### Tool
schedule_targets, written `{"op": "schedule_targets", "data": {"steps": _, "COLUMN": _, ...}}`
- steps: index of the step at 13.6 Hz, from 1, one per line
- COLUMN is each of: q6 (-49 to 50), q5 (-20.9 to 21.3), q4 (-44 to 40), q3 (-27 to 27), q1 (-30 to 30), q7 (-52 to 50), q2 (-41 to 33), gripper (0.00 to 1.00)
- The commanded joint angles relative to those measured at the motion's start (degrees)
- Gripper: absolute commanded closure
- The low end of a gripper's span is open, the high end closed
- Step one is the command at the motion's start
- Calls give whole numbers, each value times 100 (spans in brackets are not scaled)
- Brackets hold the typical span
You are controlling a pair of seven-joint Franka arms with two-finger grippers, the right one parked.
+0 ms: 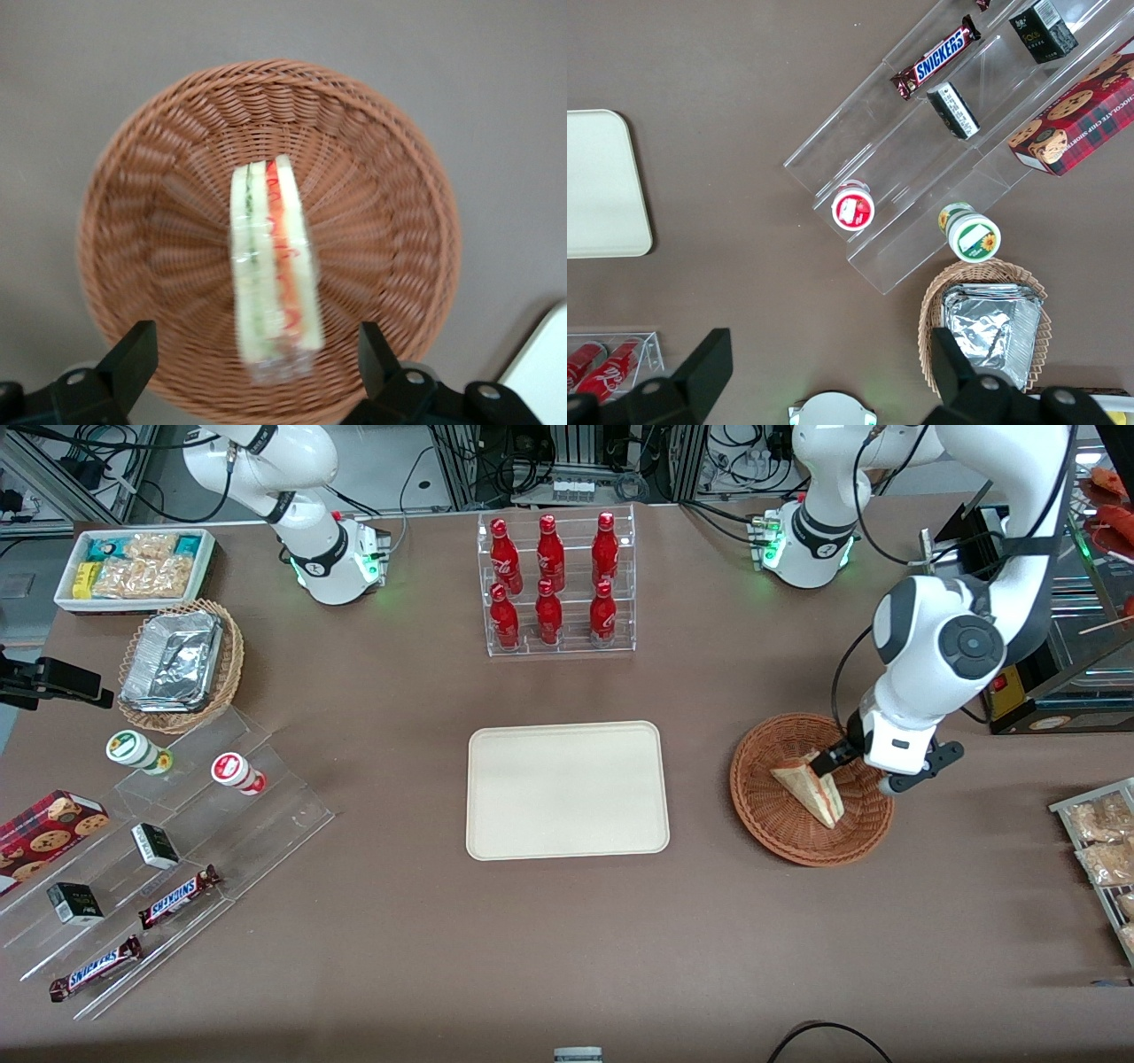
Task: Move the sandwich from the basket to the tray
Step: 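Lower the left gripper and close it on the triangular sandwich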
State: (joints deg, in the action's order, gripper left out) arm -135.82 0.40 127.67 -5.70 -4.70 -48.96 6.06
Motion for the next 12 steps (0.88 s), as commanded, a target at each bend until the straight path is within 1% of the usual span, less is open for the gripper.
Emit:
{"op": "schedule_targets", "data": {"steps": 1, "q6": -234, "q5": 83, "q4": 109, "q3": 25, "q1": -163, "q7": -896, "q2": 62, "gripper": 0}}
{"op": "schedule_targets", "data": {"steps": 7, "q6": -357, "q5": 74, "q4": 109, "q3": 34, "q1": -145, "q7": -967, "q2": 535, "gripper": 0}}
{"op": "schedule_targets", "data": {"steps": 11, "q6": -840, "q5": 30, "q4": 118, "q3": 69, "q1": -93, "q7": -984, "q2": 940, "gripper": 0}}
{"op": "schedule_targets", "data": {"steps": 12, "q6": -841, "q5": 21, "q4": 127, "q3": 69, "q1": -75, "q7": -1036, "q2": 958, "gripper": 21}}
